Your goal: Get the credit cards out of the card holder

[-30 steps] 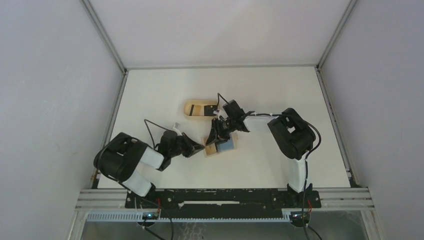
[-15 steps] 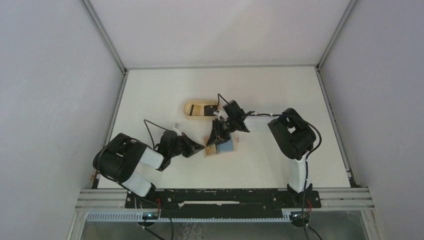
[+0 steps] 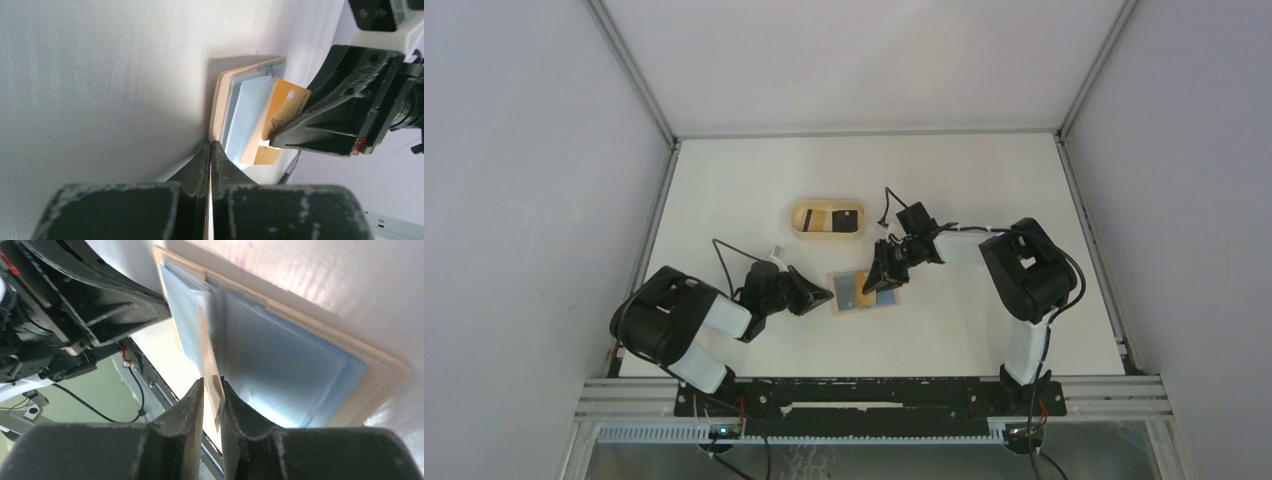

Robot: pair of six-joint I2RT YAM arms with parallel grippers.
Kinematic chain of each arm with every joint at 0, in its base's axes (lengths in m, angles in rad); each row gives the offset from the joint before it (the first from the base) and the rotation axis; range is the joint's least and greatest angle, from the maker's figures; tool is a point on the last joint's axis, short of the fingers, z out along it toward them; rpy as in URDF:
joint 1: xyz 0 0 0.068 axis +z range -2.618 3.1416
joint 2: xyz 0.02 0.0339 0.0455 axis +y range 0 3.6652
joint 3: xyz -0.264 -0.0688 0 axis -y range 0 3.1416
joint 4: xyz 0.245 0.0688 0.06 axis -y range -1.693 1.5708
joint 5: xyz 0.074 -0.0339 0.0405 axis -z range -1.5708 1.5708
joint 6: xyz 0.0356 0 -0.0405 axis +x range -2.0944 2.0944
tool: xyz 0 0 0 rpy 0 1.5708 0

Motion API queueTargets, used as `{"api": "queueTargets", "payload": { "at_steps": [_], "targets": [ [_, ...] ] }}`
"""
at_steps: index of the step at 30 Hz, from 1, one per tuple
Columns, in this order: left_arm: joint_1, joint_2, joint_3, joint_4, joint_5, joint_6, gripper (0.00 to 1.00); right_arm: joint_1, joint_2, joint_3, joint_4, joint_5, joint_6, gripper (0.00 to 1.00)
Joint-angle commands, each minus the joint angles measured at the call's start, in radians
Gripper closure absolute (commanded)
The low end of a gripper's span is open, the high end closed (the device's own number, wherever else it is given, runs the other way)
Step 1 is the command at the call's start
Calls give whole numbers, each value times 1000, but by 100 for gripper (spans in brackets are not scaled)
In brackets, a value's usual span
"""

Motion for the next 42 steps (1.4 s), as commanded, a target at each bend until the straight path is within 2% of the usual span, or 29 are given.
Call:
{"api": "queueTargets", "payload": {
  "at_steps": [1,5,9,12,15,24,28,42],
  "targets": [
    [0,1,-16,-16,-14,12,100,-16,-58,-36,-38,10,-57,78],
    [-1,-11,-22,-19,-20,12,100,-48,-115,-55,-118,61,-100,95],
    [1,-52,-29,-52,-40,20,100,-73,-213,-30,-174,115,-117,99],
    [2,-79,-36,-71,-49,25,100,-73,-248,69,-206,140,-104,100],
    [4,-86,-36,-78,-44,35,100,-52,-191,238,-212,134,-88,100],
    [3,-52,-9,-66,57,84,100,28,304,1042,-380,135,-94,100],
    [4,-81,-13,-81,67,103,100,32,478,1294,-448,110,-83,100],
    [4,-106,-27,-95,93,133,100,61,610,1285,-365,103,-97,100]
  ]
}}
